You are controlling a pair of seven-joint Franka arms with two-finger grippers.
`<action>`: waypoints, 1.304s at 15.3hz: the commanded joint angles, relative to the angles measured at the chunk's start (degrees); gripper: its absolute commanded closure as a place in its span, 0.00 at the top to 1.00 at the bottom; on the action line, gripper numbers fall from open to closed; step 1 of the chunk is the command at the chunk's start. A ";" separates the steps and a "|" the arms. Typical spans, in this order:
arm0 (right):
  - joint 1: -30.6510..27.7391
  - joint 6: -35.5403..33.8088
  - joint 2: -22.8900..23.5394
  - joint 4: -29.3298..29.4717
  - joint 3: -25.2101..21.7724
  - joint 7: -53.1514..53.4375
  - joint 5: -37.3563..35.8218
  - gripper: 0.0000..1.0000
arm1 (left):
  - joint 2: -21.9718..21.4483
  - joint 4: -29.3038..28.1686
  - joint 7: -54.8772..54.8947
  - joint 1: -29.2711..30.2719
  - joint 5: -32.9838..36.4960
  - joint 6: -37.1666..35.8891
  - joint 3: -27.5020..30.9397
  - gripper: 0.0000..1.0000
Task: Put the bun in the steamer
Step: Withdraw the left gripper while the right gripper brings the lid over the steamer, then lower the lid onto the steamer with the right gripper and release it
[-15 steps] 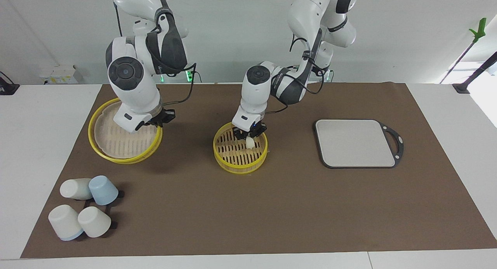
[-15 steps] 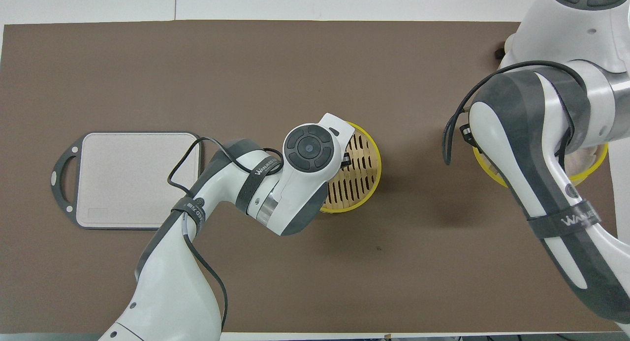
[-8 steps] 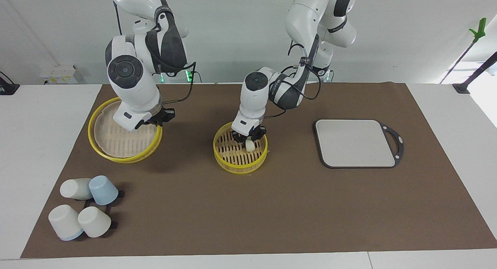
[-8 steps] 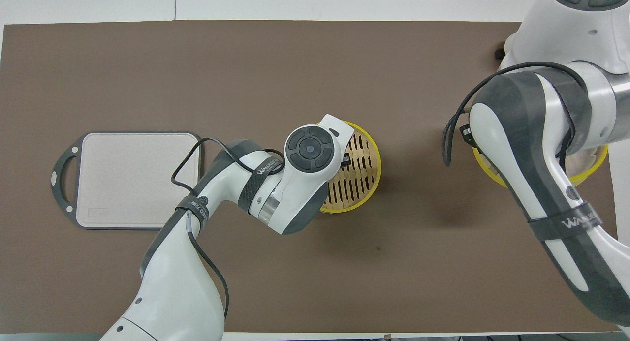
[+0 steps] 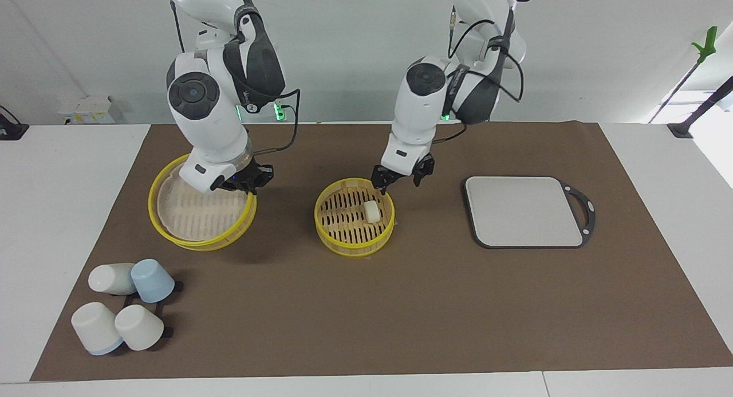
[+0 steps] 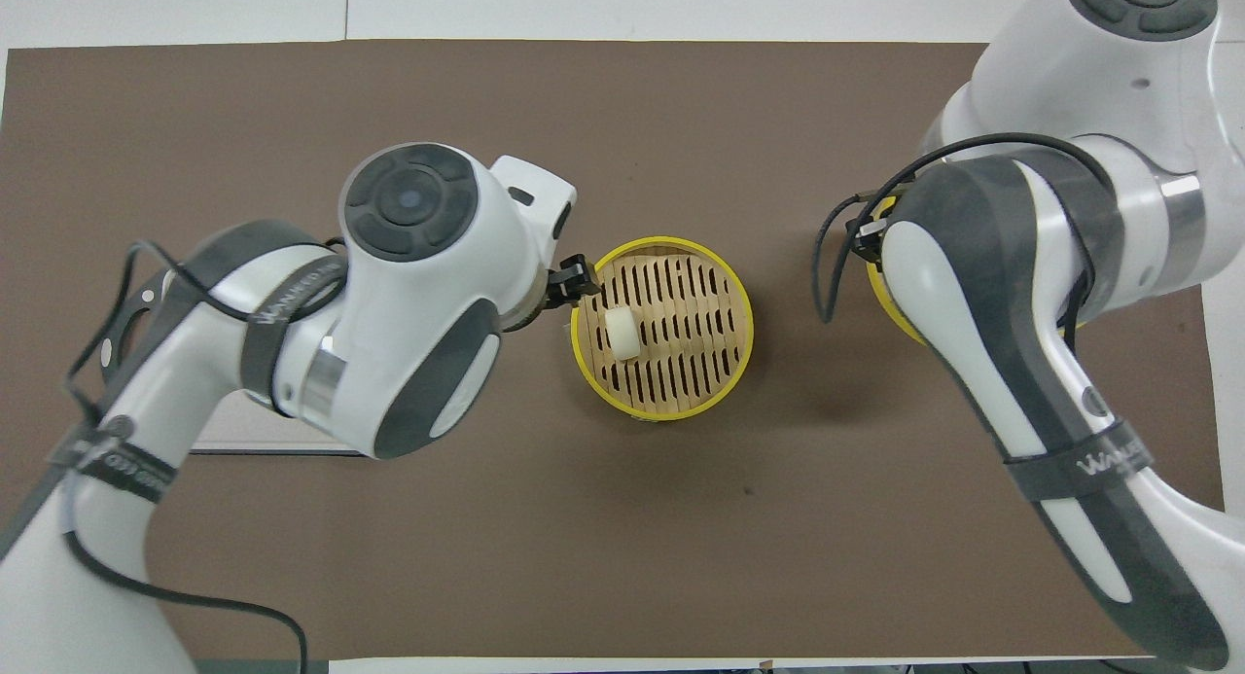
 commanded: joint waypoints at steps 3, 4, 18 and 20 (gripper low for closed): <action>15.40 12.17 4.09 1.71 -0.03 21.78 0.88 0.00 | -9.23 2.13 14.69 13.86 -0.30 -13.39 0.30 1.00; 17.61 13.76 6.64 3.82 -0.04 26.18 0.53 0.00 | -9.41 3.63 18.38 17.11 -0.04 -16.11 0.30 1.00; 24.48 26.43 10.09 -2.40 0.05 36.07 -0.61 0.00 | -11.77 9.53 41.00 25.05 7.70 -30.11 1.71 1.00; 24.48 27.48 9.74 -3.89 0.05 36.07 -0.61 0.00 | -12.57 8.13 41.53 25.75 6.65 -29.76 1.53 1.00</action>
